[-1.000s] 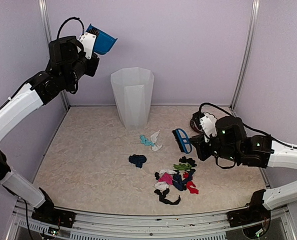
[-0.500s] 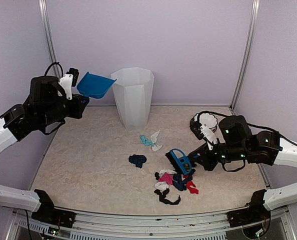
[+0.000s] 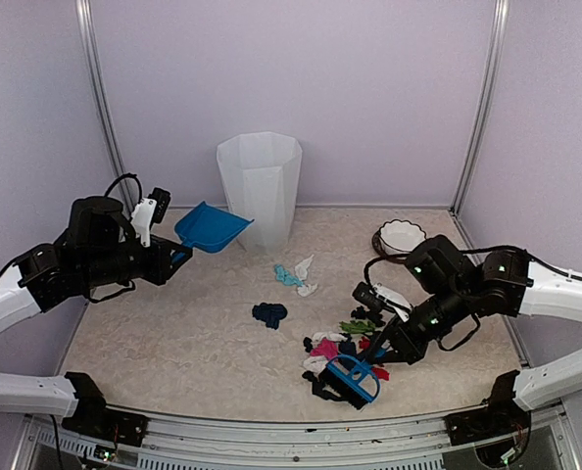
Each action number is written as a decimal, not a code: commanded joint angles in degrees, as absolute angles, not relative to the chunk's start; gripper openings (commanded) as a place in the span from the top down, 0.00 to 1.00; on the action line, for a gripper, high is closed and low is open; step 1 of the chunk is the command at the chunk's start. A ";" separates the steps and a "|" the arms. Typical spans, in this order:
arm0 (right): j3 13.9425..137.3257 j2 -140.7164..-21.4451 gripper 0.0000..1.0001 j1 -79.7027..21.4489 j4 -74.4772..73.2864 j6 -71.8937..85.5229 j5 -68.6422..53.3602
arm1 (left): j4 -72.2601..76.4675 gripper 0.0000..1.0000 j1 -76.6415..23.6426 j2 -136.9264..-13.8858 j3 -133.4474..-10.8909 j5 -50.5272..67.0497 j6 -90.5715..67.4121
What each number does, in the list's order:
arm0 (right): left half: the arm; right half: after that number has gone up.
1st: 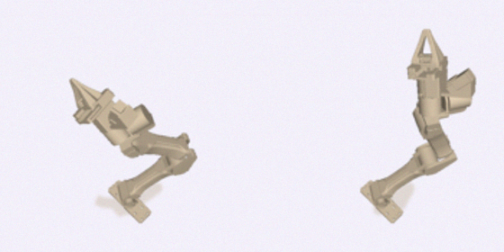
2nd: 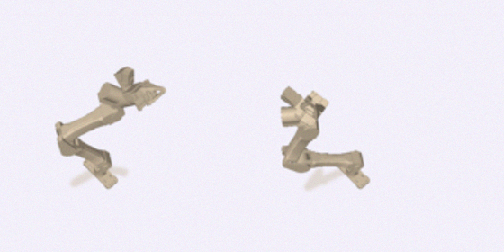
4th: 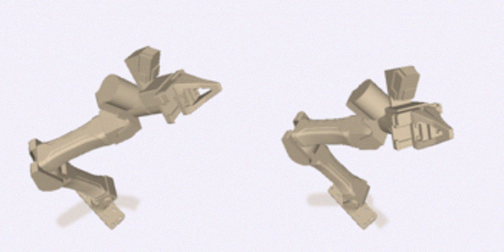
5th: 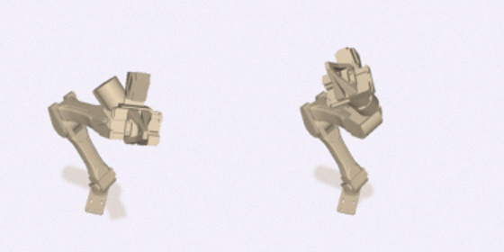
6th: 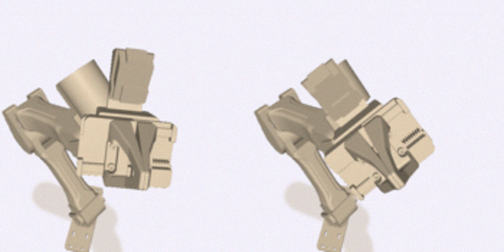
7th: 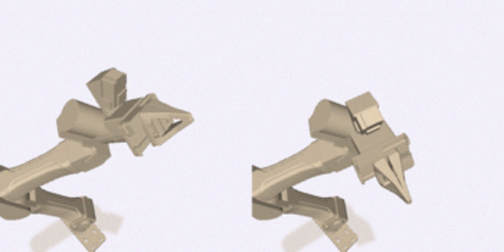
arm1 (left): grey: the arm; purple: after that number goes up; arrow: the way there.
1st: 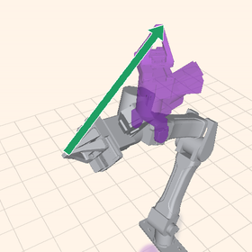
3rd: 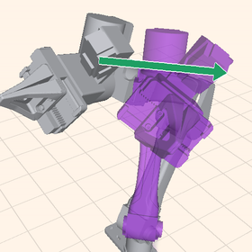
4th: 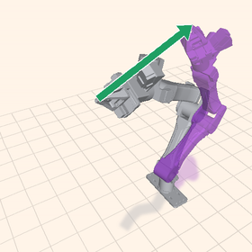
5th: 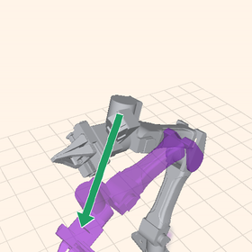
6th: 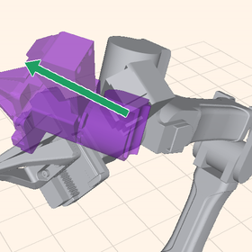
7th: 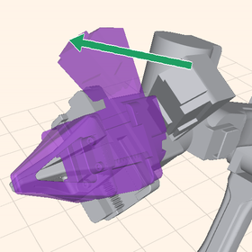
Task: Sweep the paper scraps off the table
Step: Sweep the paper scraps at the center of the board.
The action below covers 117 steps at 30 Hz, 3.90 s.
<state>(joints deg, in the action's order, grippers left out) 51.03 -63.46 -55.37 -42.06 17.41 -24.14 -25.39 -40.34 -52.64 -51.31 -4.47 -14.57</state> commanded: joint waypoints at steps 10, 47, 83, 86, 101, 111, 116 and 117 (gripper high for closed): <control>56.14 -79.61 1.00 -56.20 -41.16 11.91 -20.30 | -21.90 1.00 -40.47 -51.29 -48.10 1.06 -15.13; 70.72 -77.49 1.00 -51.63 -59.54 38.09 29.18 | -20.09 1.00 -36.63 -51.49 -45.75 7.46 -19.42; 74.96 -93.37 1.00 -48.87 -38.71 50.84 8.22 | -21.80 1.00 -37.88 -52.64 -45.75 4.73 -19.37; 77.12 -93.21 1.00 -48.77 -41.94 49.61 11.13 | -21.88 1.00 -37.98 -52.65 -45.79 4.62 -19.34; 77.91 -86.75 1.00 -48.42 -26.84 22.40 23.88 | -22.09 1.00 -37.54 -52.91 -45.78 3.94 -19.16; 72.12 -91.43 1.00 -48.20 -8.99 -8.63 25.62 | -22.50 1.00 -37.23 -53.04 -45.88 2.63 -18.98; 67.20 -94.77 1.00 -47.92 0.13 -24.30 20.51 | -22.41 1.00 -36.69 -53.00 -45.85 2.73 -18.97; 66.40 -95.36 1.00 -47.86 1.63 -27.14 19.20 | -22.47 1.00 -36.72 -53.00 -45.79 2.76 -18.98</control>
